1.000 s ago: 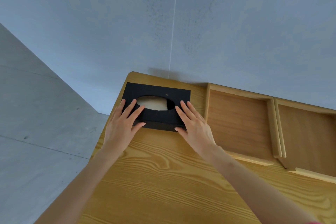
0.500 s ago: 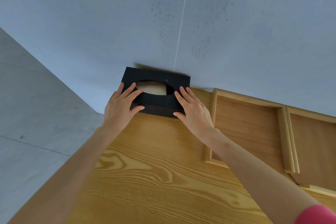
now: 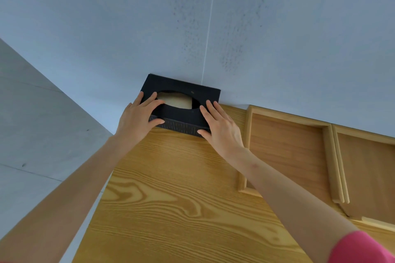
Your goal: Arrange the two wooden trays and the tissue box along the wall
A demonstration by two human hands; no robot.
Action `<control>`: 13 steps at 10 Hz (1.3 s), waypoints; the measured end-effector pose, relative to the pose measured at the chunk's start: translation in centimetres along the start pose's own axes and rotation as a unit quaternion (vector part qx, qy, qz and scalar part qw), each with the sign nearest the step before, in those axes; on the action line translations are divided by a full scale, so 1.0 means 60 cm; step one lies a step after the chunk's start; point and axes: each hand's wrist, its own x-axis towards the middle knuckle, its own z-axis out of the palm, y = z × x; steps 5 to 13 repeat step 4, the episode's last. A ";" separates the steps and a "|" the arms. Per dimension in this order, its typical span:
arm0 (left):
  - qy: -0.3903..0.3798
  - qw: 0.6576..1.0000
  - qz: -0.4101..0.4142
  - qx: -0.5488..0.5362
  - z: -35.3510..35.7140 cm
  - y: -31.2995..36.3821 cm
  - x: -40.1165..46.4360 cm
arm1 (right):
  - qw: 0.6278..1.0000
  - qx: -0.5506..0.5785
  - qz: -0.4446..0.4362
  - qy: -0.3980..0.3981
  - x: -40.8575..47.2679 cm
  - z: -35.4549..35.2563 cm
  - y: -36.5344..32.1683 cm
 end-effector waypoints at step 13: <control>-0.033 0.997 0.004 0.063 -0.025 0.065 -0.010 | 0.997 0.016 0.024 -0.065 -0.024 -0.051 0.007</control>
